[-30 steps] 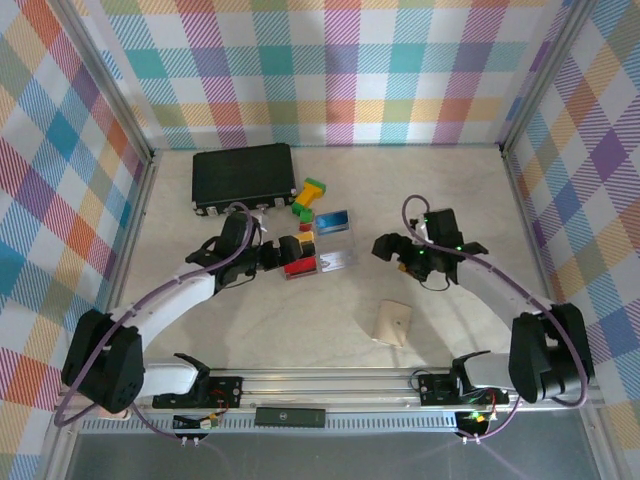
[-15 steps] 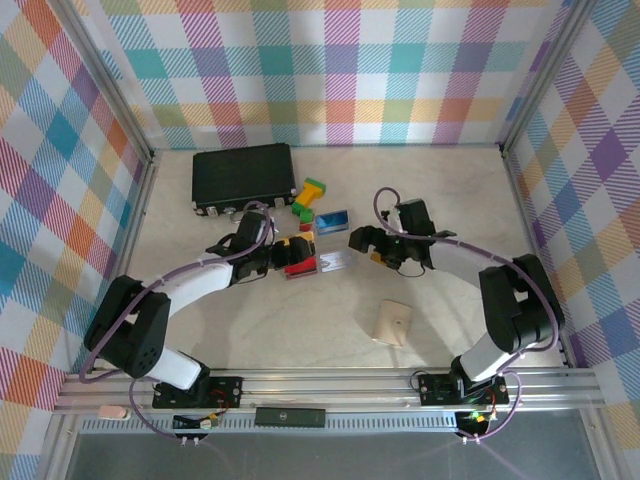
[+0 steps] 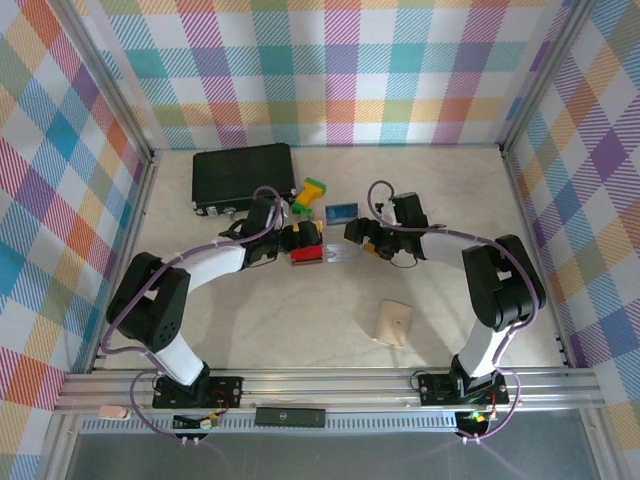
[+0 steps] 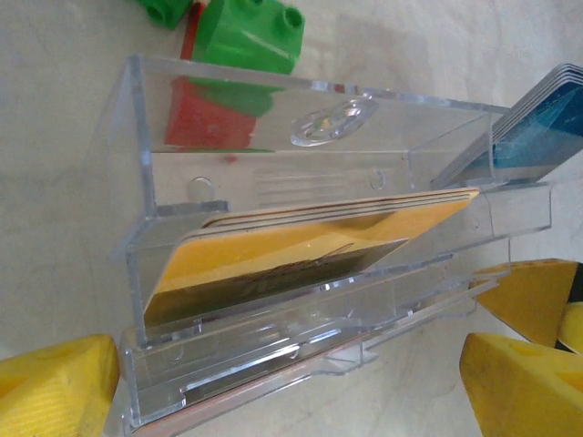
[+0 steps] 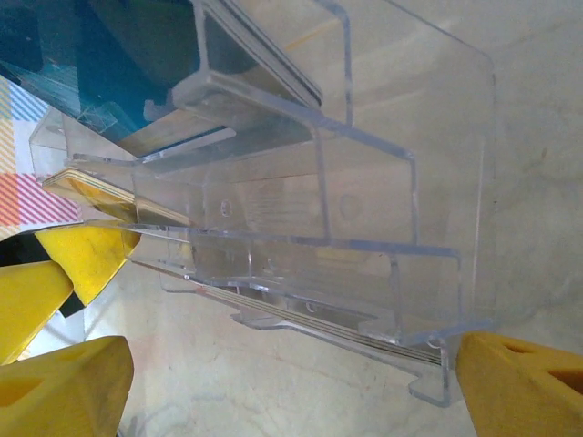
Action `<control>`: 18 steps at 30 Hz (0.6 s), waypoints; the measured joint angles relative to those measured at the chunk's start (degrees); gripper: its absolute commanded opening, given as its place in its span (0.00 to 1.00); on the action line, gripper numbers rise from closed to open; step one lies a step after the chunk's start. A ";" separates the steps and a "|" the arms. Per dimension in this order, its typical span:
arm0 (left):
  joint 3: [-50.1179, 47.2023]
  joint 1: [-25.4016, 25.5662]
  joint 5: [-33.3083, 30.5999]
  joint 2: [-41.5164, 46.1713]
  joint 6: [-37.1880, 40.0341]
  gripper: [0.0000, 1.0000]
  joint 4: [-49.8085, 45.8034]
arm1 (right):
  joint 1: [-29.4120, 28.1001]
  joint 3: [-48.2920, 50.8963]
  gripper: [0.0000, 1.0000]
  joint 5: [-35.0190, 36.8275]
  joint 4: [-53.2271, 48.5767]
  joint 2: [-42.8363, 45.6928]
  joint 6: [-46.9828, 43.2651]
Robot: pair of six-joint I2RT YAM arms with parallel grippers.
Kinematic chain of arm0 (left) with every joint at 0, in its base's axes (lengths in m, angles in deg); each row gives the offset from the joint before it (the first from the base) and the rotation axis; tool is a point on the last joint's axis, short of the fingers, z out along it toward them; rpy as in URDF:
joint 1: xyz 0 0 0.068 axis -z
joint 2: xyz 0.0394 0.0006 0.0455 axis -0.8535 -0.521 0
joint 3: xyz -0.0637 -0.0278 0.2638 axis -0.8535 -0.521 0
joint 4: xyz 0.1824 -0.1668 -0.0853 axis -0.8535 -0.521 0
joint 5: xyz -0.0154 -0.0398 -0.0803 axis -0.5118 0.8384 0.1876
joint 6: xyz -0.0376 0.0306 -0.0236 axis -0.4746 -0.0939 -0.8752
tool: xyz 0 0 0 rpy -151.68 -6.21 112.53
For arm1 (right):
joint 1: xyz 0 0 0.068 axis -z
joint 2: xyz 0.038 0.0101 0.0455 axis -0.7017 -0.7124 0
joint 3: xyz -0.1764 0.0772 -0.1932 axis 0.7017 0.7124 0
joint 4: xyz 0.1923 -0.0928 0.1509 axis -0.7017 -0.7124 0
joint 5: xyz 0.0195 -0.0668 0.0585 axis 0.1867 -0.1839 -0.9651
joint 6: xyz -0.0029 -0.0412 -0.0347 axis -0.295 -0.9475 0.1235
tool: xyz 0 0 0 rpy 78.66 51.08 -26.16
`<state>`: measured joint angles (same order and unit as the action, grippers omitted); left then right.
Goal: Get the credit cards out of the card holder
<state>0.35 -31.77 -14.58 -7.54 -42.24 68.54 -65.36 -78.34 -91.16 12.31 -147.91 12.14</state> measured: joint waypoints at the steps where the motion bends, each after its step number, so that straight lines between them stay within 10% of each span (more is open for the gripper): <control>1: 0.66 -0.04 -0.33 -0.72 0.15 0.95 0.26 | 0.07 -0.46 0.91 0.26 0.00 -0.37 -0.09; 10: 2.21 -0.02 -1.38 -2.73 1.79 0.99 0.72 | -0.33 -1.84 0.94 4.52 -2.16 -0.42 -1.60; 18: -0.07 -0.11 -3.85 2.56 3.37 1.00 -2.69 | -0.61 2.34 0.94 14.01 -17.00 16.63 -3.41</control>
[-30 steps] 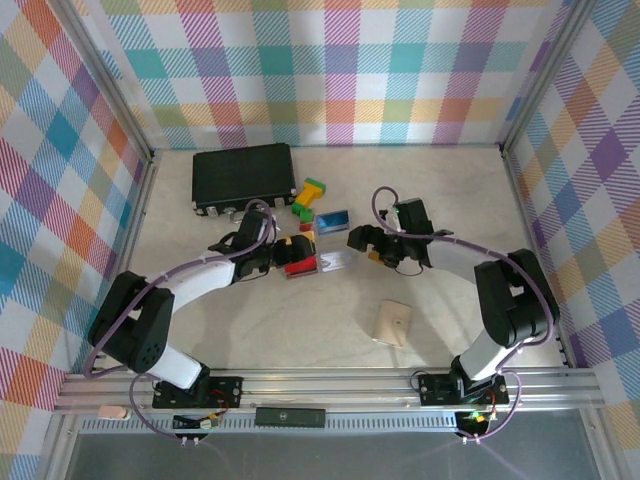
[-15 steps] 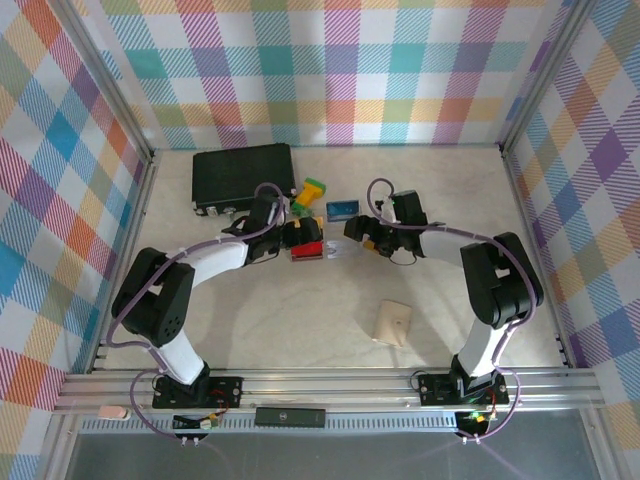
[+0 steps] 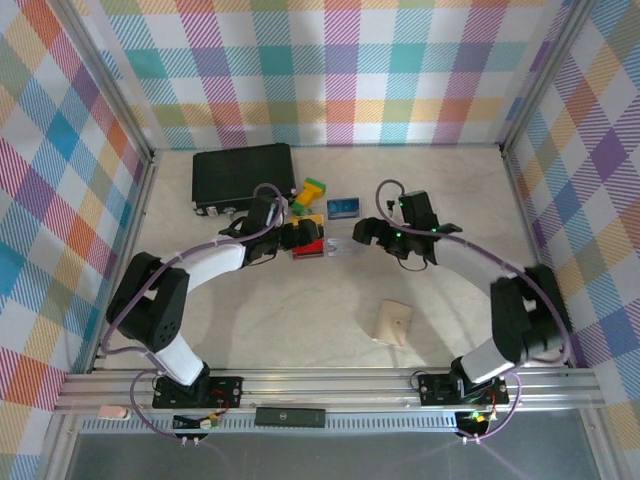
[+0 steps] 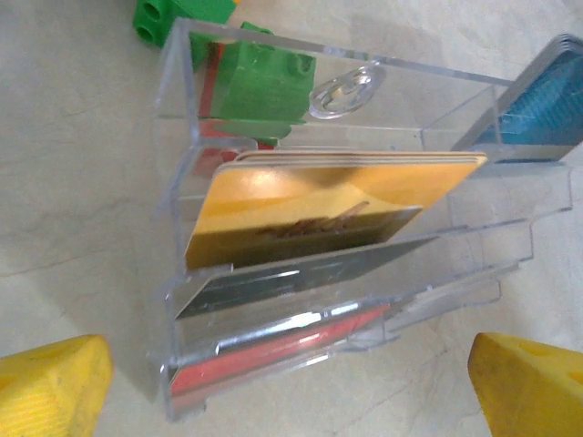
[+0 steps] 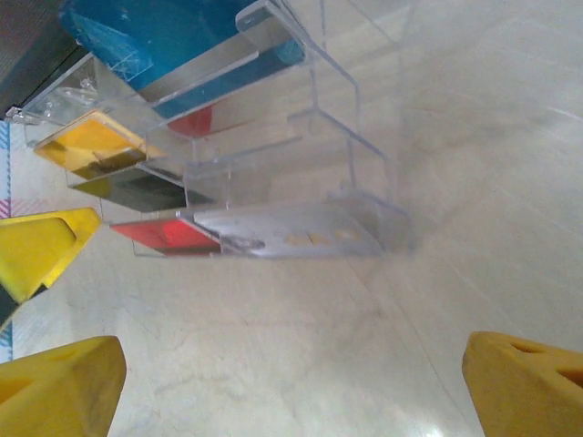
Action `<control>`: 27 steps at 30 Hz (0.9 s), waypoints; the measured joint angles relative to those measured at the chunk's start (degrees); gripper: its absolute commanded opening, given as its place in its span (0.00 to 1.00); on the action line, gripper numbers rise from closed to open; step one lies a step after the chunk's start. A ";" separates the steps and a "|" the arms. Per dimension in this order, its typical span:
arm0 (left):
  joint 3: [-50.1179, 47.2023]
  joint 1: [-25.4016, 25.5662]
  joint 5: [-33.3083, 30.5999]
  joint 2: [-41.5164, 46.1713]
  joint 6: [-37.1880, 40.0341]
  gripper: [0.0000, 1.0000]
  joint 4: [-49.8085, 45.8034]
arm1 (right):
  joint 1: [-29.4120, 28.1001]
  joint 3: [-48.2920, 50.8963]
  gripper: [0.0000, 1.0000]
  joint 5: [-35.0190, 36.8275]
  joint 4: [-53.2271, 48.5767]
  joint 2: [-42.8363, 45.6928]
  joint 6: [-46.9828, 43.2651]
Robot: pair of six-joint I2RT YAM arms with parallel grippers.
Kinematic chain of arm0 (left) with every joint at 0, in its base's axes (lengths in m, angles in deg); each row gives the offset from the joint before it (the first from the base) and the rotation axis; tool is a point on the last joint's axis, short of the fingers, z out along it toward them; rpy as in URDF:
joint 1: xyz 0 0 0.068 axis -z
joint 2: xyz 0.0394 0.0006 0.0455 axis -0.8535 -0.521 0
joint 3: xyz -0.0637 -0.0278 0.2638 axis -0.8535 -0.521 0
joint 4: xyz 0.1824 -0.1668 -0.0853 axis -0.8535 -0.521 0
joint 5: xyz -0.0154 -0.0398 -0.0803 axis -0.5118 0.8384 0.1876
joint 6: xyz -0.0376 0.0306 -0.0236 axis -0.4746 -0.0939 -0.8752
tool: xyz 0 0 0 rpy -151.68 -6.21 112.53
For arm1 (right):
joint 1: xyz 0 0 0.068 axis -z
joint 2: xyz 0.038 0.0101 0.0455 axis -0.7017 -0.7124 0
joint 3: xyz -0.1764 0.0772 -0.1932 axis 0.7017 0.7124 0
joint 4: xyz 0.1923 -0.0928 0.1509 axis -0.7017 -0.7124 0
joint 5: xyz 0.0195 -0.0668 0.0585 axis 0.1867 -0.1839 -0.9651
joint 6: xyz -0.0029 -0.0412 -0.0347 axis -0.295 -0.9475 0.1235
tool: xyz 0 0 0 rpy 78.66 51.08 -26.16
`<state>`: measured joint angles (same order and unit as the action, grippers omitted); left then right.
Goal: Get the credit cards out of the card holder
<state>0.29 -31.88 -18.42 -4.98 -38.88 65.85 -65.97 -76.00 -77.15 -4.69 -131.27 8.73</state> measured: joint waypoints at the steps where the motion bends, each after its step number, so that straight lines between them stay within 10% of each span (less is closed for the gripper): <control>1: -0.33 -0.02 -0.66 1.40 0.11 1.00 -0.74 | 0.00 0.87 0.93 0.79 -1.97 2.27 0.07; 14: -3.37 0.11 -6.38 9.73 -0.66 1.00 -4.50 | -5.60 14.67 0.78 7.67 -29.16 22.77 8.87; 27: -3.58 0.24 -6.10 11.15 -1.73 0.96 -4.79 | -10.62 18.03 0.58 6.16 -26.58 12.13 11.96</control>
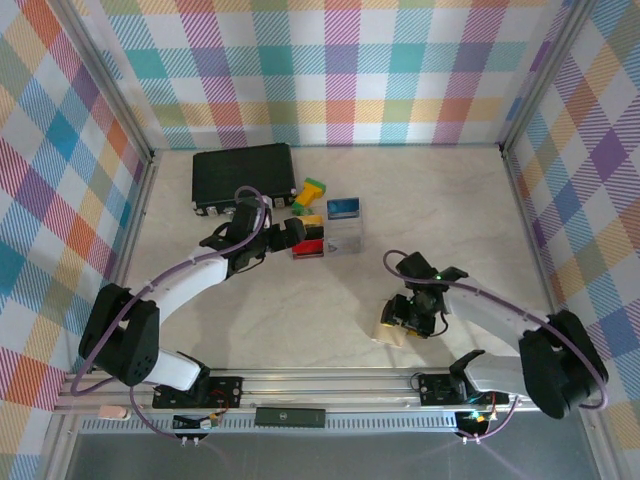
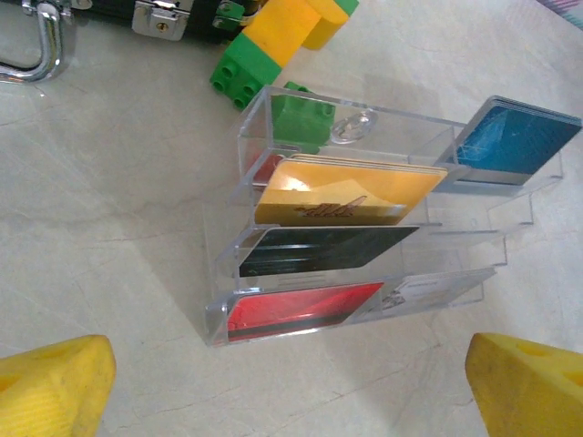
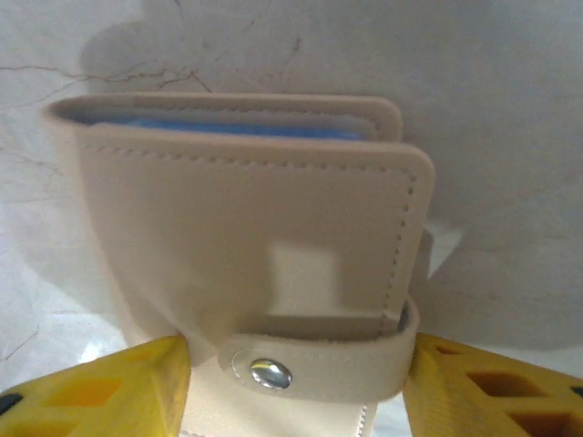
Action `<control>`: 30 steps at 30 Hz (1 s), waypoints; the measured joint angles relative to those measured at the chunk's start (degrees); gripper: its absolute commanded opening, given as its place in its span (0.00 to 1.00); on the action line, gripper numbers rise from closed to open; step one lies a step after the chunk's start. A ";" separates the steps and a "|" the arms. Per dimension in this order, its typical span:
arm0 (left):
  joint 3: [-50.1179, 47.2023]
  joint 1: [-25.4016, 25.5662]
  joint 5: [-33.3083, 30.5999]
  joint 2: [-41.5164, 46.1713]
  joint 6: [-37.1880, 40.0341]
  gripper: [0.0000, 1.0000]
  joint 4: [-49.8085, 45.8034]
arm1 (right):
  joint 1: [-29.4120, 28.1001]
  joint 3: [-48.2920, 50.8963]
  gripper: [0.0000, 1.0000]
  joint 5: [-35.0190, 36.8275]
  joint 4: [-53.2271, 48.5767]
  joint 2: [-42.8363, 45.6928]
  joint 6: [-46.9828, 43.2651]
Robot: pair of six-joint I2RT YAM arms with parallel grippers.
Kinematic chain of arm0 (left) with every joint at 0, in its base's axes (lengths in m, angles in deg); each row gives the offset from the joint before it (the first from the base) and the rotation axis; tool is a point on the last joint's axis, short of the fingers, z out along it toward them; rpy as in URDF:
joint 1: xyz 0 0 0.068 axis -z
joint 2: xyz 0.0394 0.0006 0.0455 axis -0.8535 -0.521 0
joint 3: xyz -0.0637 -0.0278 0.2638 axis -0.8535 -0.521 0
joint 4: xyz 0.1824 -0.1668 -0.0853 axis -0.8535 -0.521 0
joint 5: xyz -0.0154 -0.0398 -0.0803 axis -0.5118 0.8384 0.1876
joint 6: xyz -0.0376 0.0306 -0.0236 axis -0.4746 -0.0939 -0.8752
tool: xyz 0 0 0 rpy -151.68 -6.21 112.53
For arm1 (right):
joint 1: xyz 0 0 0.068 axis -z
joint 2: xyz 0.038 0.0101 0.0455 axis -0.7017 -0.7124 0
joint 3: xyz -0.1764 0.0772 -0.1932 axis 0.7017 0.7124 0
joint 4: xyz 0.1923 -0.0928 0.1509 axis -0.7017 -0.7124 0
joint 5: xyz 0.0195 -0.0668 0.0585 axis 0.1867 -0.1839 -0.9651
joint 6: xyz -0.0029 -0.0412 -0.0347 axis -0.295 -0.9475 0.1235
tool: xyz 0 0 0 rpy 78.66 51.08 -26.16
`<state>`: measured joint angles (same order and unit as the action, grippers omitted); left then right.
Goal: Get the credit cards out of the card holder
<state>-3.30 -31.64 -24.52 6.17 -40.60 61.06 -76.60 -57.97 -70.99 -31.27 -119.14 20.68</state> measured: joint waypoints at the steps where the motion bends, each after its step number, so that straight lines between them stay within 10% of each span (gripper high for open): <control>1: 0.00 0.09 0.11 0.22 -0.11 0.94 -0.15 | -0.09 -0.59 0.58 -0.42 0.59 -1.55 -0.17; 15: 0.02 7.85 2.19 -0.42 -5.46 0.83 -3.19 | -0.59 -16.09 0.61 -1.14 13.81 -19.67 -3.21; 30: 0.70 18.71 7.52 -11.39 -14.08 0.57 0.28 | -0.59 -16.24 0.55 2.97 10.62 -13.81 -9.62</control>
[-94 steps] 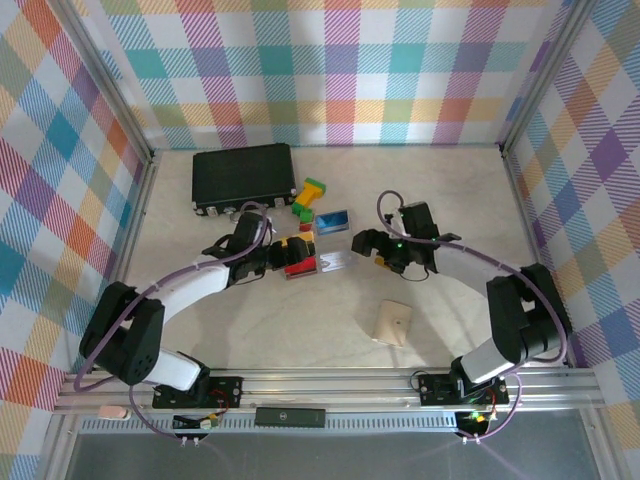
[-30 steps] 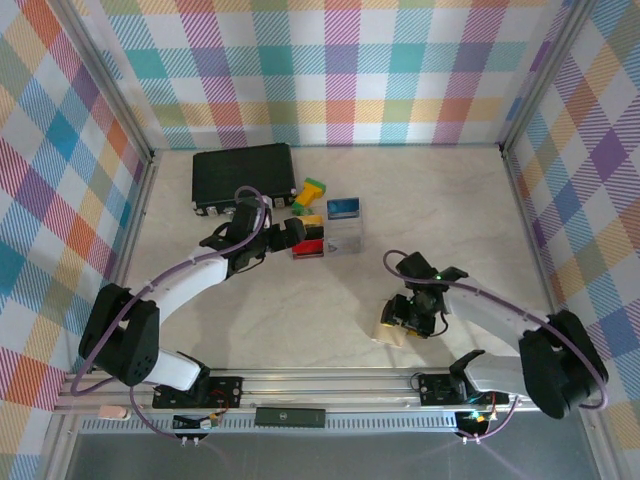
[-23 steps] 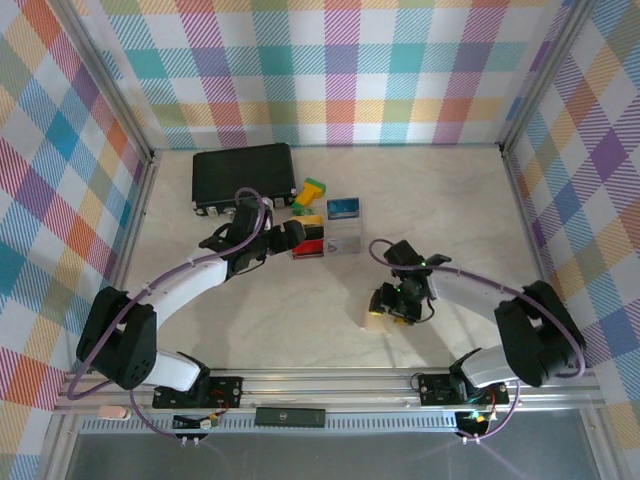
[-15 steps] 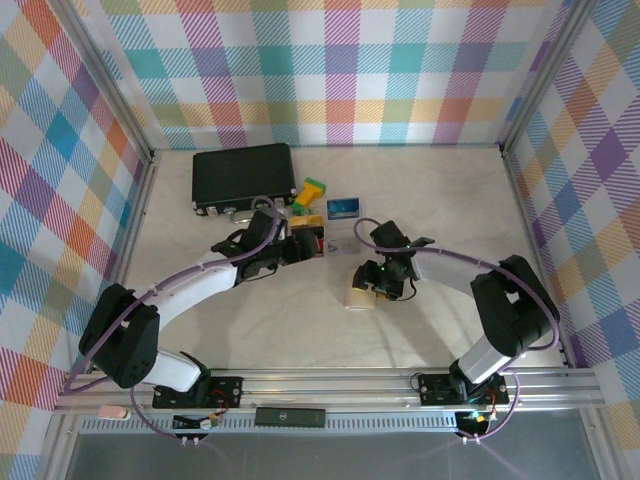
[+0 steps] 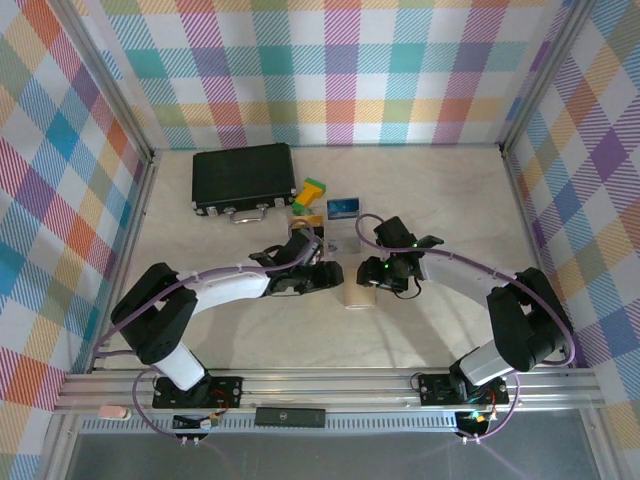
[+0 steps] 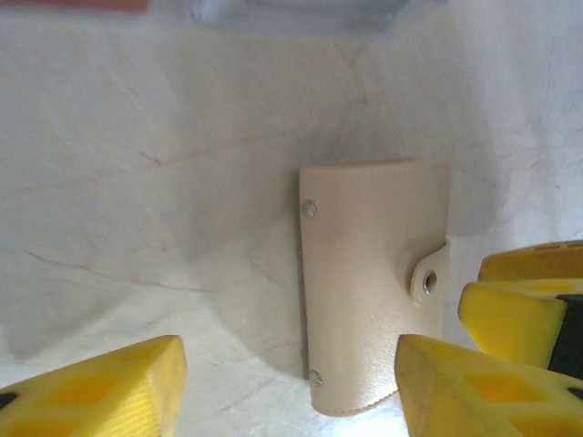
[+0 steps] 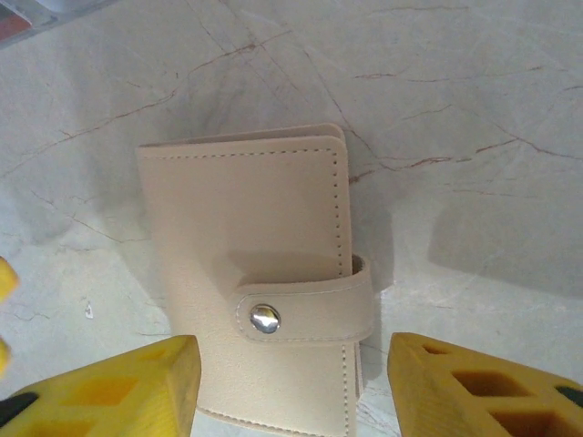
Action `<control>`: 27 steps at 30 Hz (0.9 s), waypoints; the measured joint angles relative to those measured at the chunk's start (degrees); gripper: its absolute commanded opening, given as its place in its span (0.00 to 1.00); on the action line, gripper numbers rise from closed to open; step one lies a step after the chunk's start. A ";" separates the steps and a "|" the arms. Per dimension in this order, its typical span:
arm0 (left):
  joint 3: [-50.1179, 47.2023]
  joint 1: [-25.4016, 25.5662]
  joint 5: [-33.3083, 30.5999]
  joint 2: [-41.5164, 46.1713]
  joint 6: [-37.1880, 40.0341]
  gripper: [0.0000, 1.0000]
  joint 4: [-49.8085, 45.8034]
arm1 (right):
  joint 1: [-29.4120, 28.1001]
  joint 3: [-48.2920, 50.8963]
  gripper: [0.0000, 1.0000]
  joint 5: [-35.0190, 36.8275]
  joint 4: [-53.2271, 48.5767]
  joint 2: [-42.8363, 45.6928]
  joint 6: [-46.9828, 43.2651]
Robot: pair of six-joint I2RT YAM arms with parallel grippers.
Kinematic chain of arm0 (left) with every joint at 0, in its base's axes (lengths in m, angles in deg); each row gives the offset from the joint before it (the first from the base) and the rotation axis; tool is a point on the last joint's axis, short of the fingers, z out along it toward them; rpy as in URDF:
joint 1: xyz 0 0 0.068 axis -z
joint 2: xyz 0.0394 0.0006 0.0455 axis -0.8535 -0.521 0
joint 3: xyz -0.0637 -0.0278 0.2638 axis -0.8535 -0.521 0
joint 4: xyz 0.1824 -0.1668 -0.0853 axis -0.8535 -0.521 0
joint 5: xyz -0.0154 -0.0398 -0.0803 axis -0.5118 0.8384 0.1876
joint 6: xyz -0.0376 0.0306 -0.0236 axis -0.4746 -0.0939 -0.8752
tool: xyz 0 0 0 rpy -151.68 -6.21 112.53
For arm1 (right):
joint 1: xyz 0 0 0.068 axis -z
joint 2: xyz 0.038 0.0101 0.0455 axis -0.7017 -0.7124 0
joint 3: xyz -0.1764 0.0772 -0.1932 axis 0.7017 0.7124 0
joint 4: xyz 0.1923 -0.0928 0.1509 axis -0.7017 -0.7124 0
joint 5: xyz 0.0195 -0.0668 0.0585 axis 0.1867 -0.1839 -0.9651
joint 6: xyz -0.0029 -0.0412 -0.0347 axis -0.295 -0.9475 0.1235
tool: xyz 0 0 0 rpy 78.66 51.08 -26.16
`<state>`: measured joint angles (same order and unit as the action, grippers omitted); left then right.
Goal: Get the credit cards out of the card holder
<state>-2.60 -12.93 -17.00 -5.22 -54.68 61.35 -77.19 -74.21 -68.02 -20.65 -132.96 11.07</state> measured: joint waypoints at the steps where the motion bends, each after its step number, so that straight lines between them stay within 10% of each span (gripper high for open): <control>1: 0.44 0.28 0.26 -0.55 -0.09 0.57 -0.07 | 0.02 0.00 0.55 0.28 -0.09 -0.04 -0.20; 27: 4.79 0.66 10.19 -10.84 0.63 0.41 3.52 | 2.03 4.52 0.42 -3.72 4.92 -2.67 1.27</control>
<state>2.19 -12.27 -6.82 -16.06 -54.05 64.86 -75.15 -69.68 -71.73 -15.73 -135.62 12.33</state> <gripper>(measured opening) 0.421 0.424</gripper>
